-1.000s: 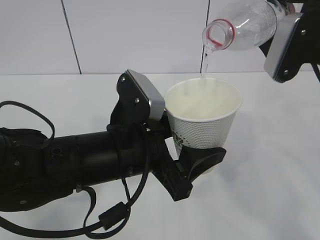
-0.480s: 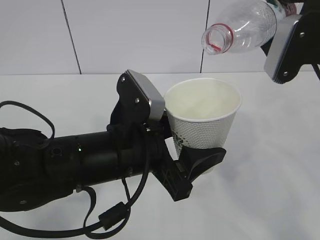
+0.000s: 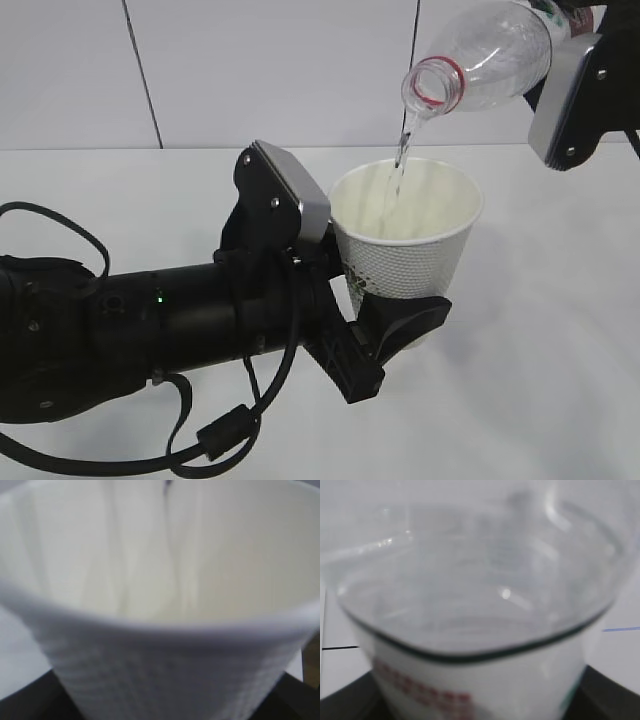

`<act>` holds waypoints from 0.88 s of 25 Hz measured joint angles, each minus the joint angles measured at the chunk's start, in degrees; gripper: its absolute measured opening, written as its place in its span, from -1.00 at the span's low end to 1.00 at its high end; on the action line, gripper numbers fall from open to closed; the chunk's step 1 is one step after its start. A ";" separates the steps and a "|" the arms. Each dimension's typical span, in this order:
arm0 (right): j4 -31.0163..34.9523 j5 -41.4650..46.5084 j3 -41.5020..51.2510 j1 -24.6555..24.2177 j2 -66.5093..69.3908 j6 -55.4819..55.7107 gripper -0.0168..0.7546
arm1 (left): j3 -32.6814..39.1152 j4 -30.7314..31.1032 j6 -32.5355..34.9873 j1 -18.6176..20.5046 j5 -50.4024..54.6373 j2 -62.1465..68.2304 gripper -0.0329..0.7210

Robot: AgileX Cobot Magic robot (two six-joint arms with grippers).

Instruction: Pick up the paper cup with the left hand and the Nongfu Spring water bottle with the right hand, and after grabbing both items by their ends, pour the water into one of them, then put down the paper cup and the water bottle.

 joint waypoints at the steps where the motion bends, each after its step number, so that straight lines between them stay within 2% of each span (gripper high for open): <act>1: 0.00 0.00 0.00 0.00 0.00 0.00 0.35 | 0.00 0.00 0.00 0.00 0.00 0.00 0.58; 22: 0.00 -0.09 0.00 0.00 0.00 -0.45 0.35 | 0.00 0.10 0.00 0.00 0.27 0.00 0.58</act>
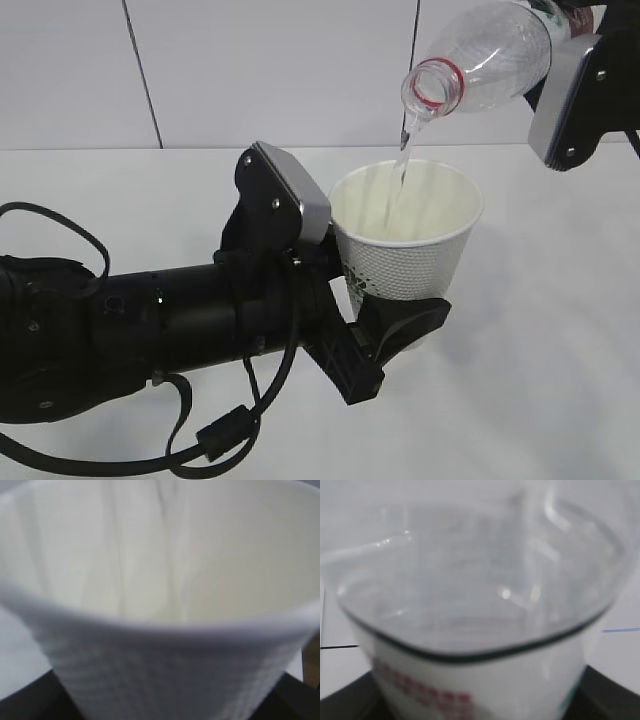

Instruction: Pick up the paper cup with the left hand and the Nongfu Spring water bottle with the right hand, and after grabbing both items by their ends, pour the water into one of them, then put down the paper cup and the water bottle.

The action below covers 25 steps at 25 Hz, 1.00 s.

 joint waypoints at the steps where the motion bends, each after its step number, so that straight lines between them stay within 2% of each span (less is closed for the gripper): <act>1: 0.00 0.00 0.00 0.00 0.00 0.00 0.35 | 0.00 0.00 0.00 0.00 0.00 0.00 0.58; 25: 0.09 -0.12 0.00 0.00 0.00 -0.24 0.35 | 0.00 0.00 0.00 0.00 0.19 0.00 0.58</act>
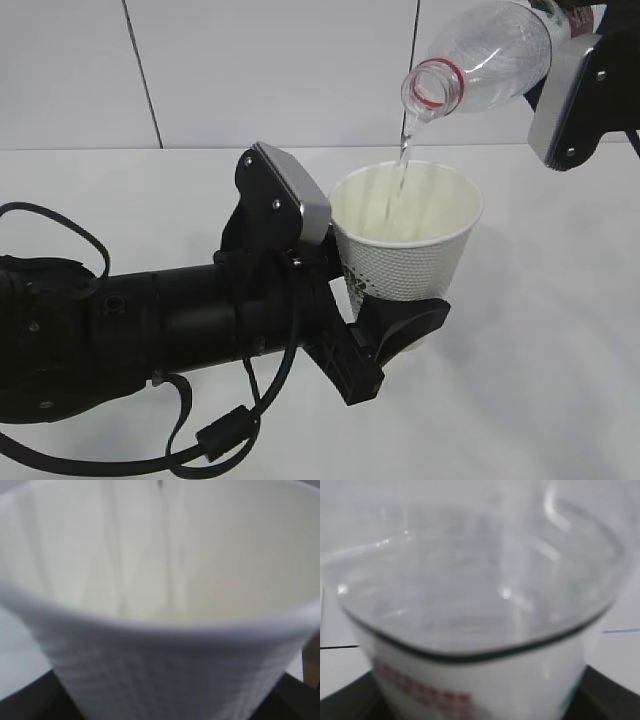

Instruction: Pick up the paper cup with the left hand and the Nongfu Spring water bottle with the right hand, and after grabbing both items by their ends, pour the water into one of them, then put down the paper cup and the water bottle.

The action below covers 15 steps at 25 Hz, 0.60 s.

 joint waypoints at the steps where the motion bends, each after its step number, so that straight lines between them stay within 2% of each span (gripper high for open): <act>1: 0.00 -0.10 0.00 0.00 0.00 0.00 0.35 | 0.00 0.00 0.00 0.00 0.00 0.00 0.58; 15: 0.00 -0.10 0.00 0.00 0.00 -0.09 0.35 | 0.00 0.00 0.00 0.00 0.00 0.00 0.58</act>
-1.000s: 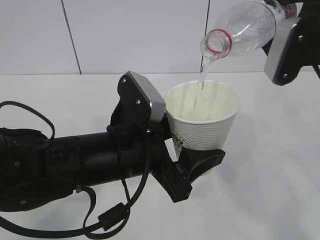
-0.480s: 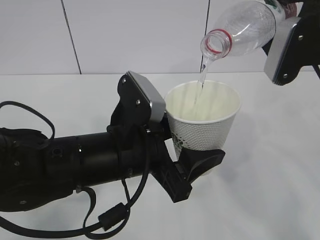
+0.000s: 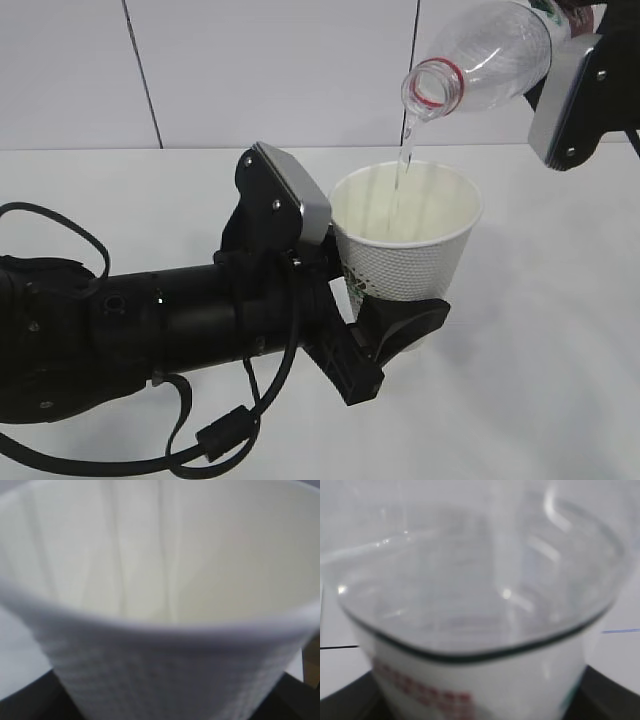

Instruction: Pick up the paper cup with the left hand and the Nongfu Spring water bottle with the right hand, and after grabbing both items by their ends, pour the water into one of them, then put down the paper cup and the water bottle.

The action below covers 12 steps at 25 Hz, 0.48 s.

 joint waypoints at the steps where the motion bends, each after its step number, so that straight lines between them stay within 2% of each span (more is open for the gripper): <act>1: 0.00 0.00 0.00 0.00 0.00 0.00 0.35 | 0.00 0.00 0.00 0.00 0.00 0.00 0.58; 12: 0.00 -0.12 0.00 0.00 0.00 0.00 0.35 | 0.00 0.10 0.00 0.00 0.08 0.00 0.58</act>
